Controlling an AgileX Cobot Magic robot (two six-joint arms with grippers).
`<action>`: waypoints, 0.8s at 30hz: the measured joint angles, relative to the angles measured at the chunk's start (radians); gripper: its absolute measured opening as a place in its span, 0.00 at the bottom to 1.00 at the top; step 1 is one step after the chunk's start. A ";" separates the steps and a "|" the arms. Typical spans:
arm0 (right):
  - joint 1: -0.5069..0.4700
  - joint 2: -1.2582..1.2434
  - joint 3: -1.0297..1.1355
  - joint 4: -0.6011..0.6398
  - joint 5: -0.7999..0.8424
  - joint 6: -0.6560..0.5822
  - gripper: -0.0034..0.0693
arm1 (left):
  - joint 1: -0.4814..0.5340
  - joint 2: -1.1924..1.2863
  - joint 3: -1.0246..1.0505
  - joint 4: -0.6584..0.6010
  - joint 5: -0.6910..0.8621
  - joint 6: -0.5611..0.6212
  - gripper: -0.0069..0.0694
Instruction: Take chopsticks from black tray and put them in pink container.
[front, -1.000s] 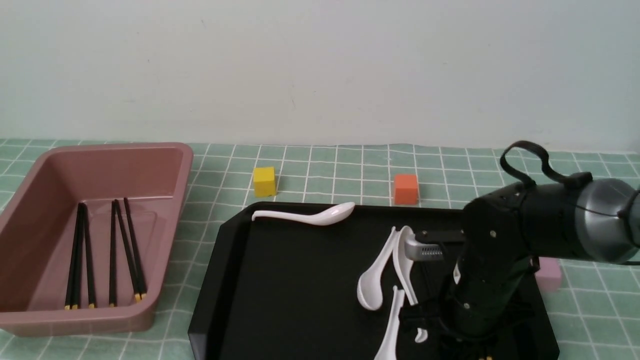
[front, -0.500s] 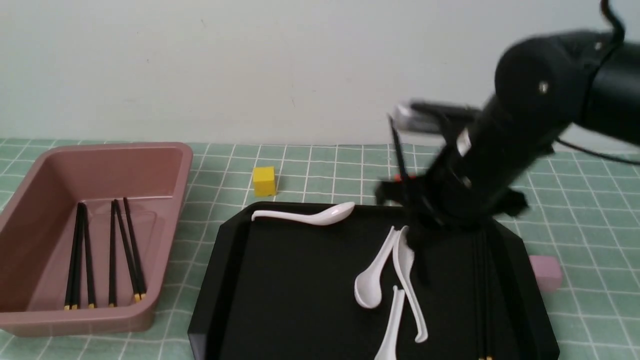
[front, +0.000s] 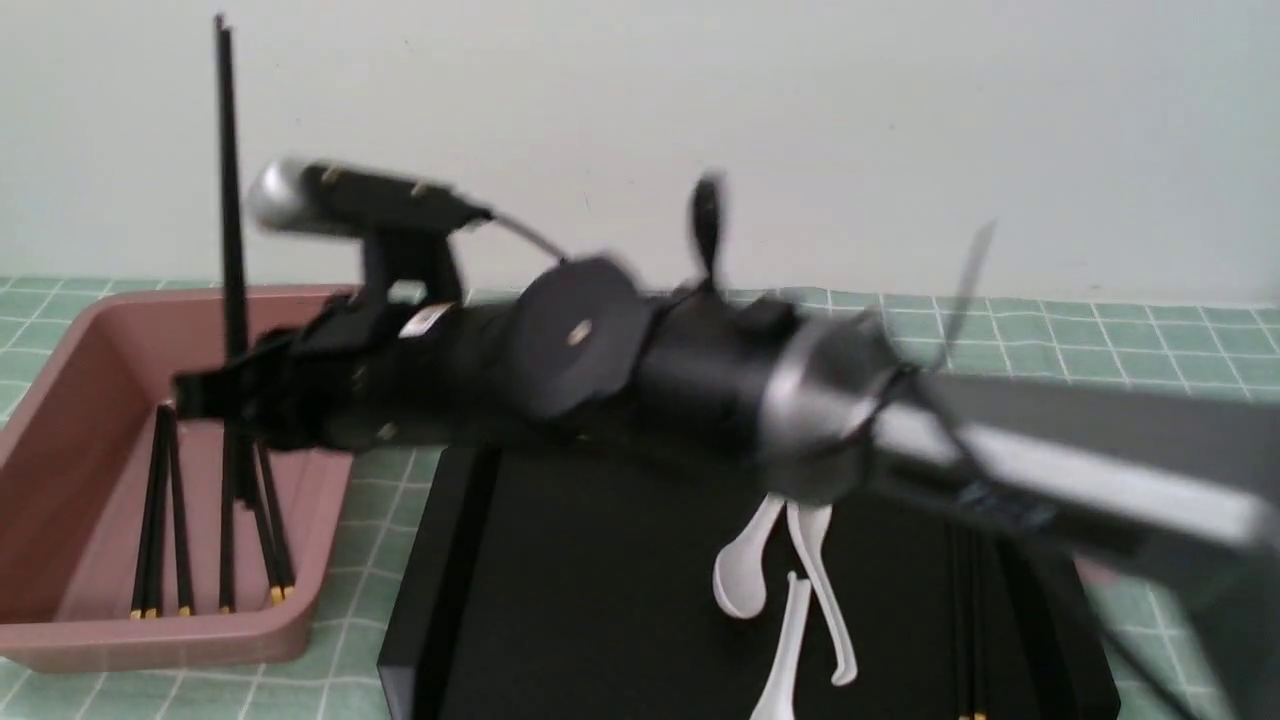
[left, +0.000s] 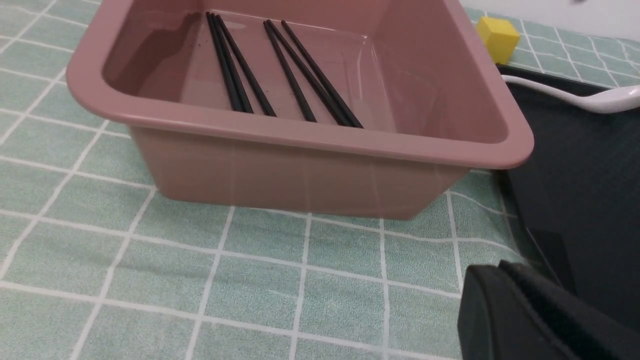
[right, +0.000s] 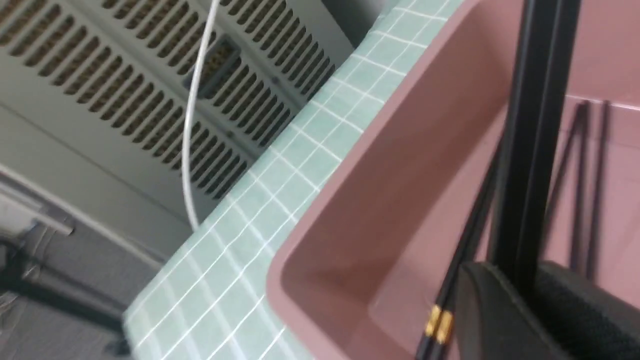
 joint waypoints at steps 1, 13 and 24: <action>0.020 0.034 -0.008 0.076 -0.060 -0.082 0.20 | 0.000 0.000 0.000 0.000 0.000 0.000 0.12; 0.048 0.100 -0.026 0.298 -0.054 -0.413 0.47 | 0.000 0.000 0.000 0.000 0.000 0.000 0.12; -0.103 -0.047 -0.026 0.084 0.483 -0.219 0.26 | 0.000 0.000 0.000 0.000 0.000 0.000 0.12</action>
